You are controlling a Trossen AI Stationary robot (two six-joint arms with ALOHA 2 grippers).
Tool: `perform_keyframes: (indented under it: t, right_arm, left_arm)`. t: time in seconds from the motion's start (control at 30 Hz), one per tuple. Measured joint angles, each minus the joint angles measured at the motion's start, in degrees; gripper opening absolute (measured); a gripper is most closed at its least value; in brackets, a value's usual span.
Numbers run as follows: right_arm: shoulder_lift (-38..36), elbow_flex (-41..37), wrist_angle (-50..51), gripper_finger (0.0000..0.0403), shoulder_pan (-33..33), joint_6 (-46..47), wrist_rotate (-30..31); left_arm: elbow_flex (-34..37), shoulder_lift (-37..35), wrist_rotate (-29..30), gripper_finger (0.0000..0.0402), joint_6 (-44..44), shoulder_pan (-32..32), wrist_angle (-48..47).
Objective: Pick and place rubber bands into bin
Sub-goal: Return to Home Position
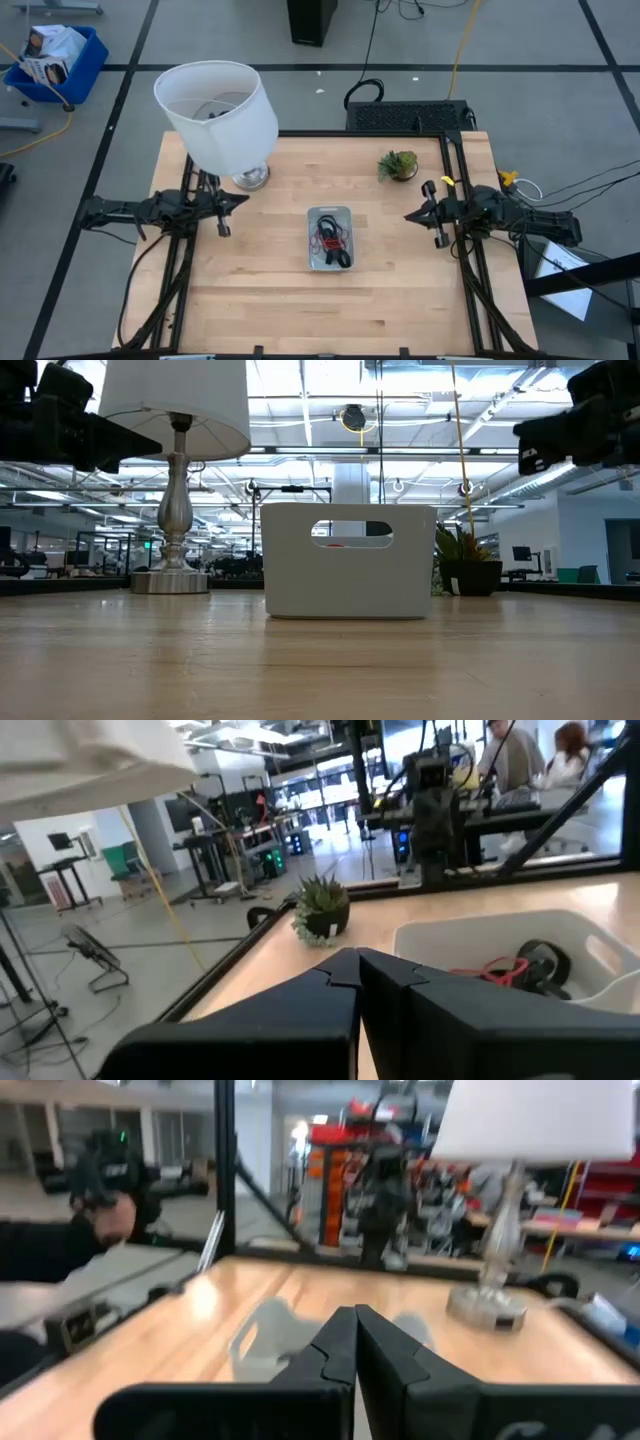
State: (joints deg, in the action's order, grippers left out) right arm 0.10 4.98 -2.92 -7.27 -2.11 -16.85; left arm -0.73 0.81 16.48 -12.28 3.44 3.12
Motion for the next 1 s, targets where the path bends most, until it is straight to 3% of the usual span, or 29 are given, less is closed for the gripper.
perform_keyframes:
  t: [0.33, 0.5, 1.0]
  right_arm:
    - [0.03, -3.75, -0.52, 0.0, -0.02, -0.91, -0.03]
    - [0.33, -3.92, -1.13, 0.0, 0.0, -0.07, -4.15]
    - [4.8, -4.08, -0.83, 0.0, 0.0, -0.17, -4.27]
  left_arm:
    - [0.0, 0.35, -4.92, 0.0001, 0.77, 2.19, -0.88]
    - [0.0, 1.9, -4.77, 0.0001, 0.75, 3.85, -0.95]
    - [0.07, 7.48, -4.32, 0.0001, 3.23, 4.25, -0.61]
